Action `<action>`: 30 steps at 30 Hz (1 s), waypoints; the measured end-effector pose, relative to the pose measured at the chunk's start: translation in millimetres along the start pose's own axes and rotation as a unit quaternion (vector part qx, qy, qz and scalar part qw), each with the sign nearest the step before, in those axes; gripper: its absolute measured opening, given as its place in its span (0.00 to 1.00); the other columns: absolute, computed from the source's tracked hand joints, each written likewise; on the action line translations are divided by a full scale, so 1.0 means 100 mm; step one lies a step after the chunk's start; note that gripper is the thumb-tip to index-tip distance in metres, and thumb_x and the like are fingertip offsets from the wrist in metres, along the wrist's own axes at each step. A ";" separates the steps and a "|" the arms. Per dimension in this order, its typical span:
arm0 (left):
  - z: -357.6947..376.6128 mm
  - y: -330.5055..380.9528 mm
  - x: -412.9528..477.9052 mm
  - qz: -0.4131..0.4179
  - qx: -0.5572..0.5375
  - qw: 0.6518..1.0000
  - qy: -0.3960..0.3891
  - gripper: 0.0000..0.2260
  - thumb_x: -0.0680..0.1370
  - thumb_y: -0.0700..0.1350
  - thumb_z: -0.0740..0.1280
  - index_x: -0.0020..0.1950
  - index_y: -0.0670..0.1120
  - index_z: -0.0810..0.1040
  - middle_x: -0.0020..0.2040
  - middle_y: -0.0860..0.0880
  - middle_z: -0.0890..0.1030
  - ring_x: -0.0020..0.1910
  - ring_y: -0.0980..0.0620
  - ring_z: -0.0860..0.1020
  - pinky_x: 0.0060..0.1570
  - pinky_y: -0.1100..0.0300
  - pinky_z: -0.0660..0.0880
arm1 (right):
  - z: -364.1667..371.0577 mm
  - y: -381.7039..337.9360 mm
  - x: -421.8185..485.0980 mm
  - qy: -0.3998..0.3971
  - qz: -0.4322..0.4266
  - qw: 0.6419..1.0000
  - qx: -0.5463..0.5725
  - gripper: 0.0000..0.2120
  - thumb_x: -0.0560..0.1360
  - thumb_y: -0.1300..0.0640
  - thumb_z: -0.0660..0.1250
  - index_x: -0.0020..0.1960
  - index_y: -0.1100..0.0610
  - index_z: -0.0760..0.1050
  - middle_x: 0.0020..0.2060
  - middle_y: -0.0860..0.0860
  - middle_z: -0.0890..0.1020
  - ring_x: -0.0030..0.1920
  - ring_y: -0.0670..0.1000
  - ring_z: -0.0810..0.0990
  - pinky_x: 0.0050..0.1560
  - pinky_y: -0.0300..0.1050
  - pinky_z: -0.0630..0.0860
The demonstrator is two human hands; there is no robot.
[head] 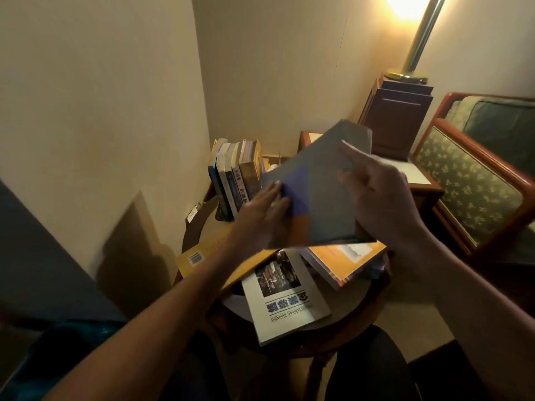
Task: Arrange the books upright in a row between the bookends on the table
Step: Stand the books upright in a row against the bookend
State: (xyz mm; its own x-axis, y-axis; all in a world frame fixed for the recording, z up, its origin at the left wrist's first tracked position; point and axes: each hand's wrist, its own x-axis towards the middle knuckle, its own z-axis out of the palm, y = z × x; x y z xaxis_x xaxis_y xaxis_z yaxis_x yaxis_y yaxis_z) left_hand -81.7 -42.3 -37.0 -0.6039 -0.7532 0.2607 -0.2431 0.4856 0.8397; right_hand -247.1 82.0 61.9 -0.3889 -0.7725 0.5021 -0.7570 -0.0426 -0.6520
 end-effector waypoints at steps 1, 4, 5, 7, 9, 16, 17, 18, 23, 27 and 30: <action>-0.08 0.01 0.09 0.017 0.012 1.000 0.017 0.20 0.84 0.58 0.55 0.76 0.58 0.64 0.75 0.48 0.69 0.66 0.48 0.75 0.61 0.47 0.77 | 0.04 -0.02 0.12 0.012 -0.017 1.000 -0.010 0.22 0.81 0.56 0.63 0.74 0.45 0.69 0.48 0.55 0.79 0.47 0.53 0.78 0.45 0.42 0.73; -0.32 -0.06 0.43 0.034 0.087 0.993 0.065 0.17 0.85 0.51 0.58 0.74 0.54 0.68 0.72 0.49 0.72 0.66 0.46 0.76 0.58 0.52 0.76 | 0.24 -0.03 0.47 0.041 -0.064 0.997 -0.031 0.23 0.81 0.57 0.62 0.75 0.48 0.69 0.42 0.51 0.74 0.41 0.51 0.74 0.39 0.37 0.67; -0.39 -0.12 0.54 0.011 0.125 0.990 0.070 0.18 0.85 0.51 0.59 0.75 0.51 0.69 0.74 0.47 0.71 0.69 0.46 0.72 0.62 0.52 0.73 | 0.32 -0.02 0.57 0.047 -0.076 0.995 -0.035 0.23 0.81 0.58 0.62 0.75 0.48 0.69 0.42 0.52 0.74 0.41 0.50 0.73 0.39 0.39 0.66; -0.50 -0.28 0.74 -0.032 0.216 0.973 0.070 0.22 0.84 0.50 0.60 0.77 0.45 0.67 0.77 0.44 0.67 0.74 0.42 0.67 0.68 0.47 0.68 | 0.48 0.01 0.74 0.056 -0.103 0.992 -0.040 0.23 0.81 0.60 0.61 0.75 0.49 0.69 0.43 0.53 0.74 0.39 0.46 0.70 0.38 0.39 0.66; -0.60 -0.44 0.91 -0.020 0.286 0.955 0.076 0.24 0.82 0.53 0.60 0.76 0.45 0.67 0.76 0.41 0.69 0.72 0.38 0.69 0.65 0.42 0.72 | 0.63 0.08 0.89 0.065 -0.136 0.987 -0.053 0.22 0.81 0.62 0.60 0.75 0.51 0.70 0.44 0.53 0.76 0.36 0.44 0.67 0.35 0.31 0.67; -0.91 -0.98 1.32 -0.109 0.371 0.921 0.044 0.37 0.75 0.69 0.52 0.76 0.48 0.62 0.76 0.43 0.65 0.69 0.34 0.68 0.62 0.37 0.72 | 1.10 0.40 1.25 0.051 -0.123 0.987 -0.095 0.23 0.82 0.60 0.57 0.76 0.51 0.68 0.51 0.62 0.80 0.35 0.43 0.69 0.33 0.24 0.64; -0.95 -1.08 1.36 -0.109 0.366 0.924 0.020 0.39 0.74 0.72 0.53 0.78 0.49 0.60 0.77 0.44 0.63 0.71 0.35 0.65 0.64 0.36 0.71 | 1.16 0.43 1.31 0.033 -0.109 0.989 -0.097 0.24 0.82 0.60 0.57 0.78 0.50 0.66 0.53 0.63 0.79 0.35 0.45 0.70 0.33 0.26 0.63; -0.97 -1.14 1.37 -0.093 0.365 0.926 -0.005 0.41 0.73 0.74 0.53 0.79 0.51 0.58 0.78 0.44 0.61 0.73 0.36 0.63 0.66 0.36 0.70 | 1.22 0.44 1.37 0.014 -0.096 0.990 -0.101 0.26 0.82 0.60 0.59 0.79 0.50 0.62 0.54 0.63 0.79 0.36 0.47 0.71 0.33 0.28 0.62; -0.95 -1.12 1.33 -0.002 0.374 0.927 -0.030 0.44 0.69 0.57 0.76 0.80 0.51 0.59 0.78 0.38 0.58 0.77 0.34 0.56 0.72 0.34 0.62 | 1.63 0.52 1.68 -0.059 -0.052 0.988 -0.133 0.32 0.79 0.61 0.61 0.81 0.50 0.56 0.54 0.62 0.79 0.45 0.58 0.80 0.40 0.51 0.80; -0.85 -1.16 1.35 0.004 0.382 0.924 -0.027 0.49 0.69 0.50 0.79 0.81 0.59 0.51 0.81 0.39 0.53 0.78 0.30 0.47 0.70 0.29 0.58 | 1.87 0.64 1.83 -0.087 -0.007 0.983 -0.162 0.18 0.78 0.59 0.61 0.66 0.50 0.75 0.56 0.60 0.83 0.50 0.64 0.83 0.49 0.59 0.82; -0.80 -1.20 1.37 0.039 0.385 0.922 -0.015 0.49 0.69 0.49 0.79 0.82 0.53 0.53 0.79 0.35 0.59 0.78 0.30 0.52 0.72 0.35 0.49 | 1.94 0.70 1.94 -0.080 0.016 0.985 -0.153 0.15 0.79 0.57 0.62 0.63 0.52 0.79 0.56 0.58 0.83 0.50 0.63 0.82 0.50 0.56 0.81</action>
State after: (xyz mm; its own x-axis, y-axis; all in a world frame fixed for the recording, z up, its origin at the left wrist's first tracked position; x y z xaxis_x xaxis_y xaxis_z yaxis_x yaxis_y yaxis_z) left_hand -74.6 -238.9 -64.2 -0.6606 -0.6952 0.2834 -0.6578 0.7179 0.2277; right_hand -273.7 -193.9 2.9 -0.3458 -0.8610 0.3729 -0.8784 0.1574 -0.4512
